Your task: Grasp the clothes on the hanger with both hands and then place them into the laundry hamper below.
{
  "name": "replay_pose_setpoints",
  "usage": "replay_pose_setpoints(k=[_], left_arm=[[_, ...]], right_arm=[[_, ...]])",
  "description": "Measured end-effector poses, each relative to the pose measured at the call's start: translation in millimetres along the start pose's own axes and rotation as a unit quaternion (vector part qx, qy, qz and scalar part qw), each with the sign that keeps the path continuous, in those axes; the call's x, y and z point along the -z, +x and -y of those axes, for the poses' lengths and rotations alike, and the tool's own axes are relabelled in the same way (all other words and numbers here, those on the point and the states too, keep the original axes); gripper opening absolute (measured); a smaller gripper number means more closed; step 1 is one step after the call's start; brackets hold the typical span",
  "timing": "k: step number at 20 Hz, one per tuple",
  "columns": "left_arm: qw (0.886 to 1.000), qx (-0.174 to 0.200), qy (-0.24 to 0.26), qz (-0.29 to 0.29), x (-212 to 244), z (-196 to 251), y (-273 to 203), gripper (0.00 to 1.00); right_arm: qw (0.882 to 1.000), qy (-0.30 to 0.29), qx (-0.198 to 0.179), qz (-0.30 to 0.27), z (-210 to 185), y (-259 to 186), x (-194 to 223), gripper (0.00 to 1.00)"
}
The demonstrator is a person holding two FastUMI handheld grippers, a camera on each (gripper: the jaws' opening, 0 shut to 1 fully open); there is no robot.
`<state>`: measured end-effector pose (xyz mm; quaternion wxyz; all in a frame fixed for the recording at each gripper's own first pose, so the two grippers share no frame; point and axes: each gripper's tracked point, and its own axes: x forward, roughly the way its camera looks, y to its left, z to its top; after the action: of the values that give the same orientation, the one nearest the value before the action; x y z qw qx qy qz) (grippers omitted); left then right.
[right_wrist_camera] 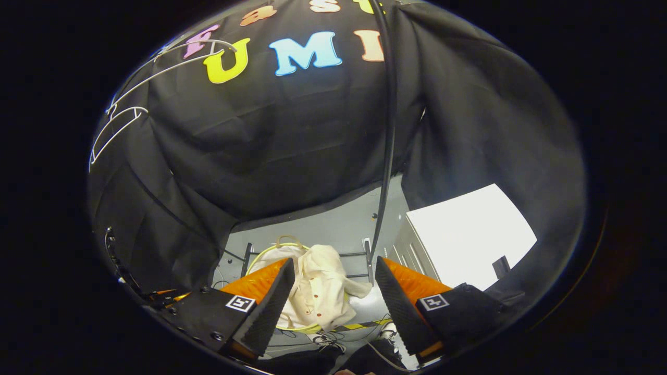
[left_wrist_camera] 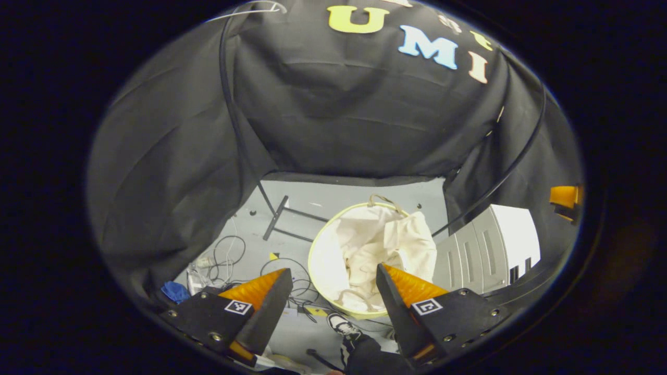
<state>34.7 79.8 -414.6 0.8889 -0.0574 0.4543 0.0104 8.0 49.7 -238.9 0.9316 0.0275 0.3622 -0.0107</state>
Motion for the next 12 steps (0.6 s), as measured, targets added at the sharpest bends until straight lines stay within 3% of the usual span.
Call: replay_pose_setpoints(k=[7,10,12], left_arm=[[0.993,-0.027,0.036,0.113,-90.0,61.3,-84.2,0.95],[0.979,-0.032,0.055,0.195,-150.8,100.4,-125.3,0.95],[0.963,-0.038,0.07,0.256,-193.9,124.6,-154.5,0.94]], right_arm=[[0.999,-0.021,-0.027,0.036,26.9,-11.9,-22.0,0.98],[0.995,-0.048,-0.024,0.083,49.3,-23.4,-47.3,0.98],[0.991,-0.056,-0.013,0.124,65.6,-34.8,-72.0,0.98]])
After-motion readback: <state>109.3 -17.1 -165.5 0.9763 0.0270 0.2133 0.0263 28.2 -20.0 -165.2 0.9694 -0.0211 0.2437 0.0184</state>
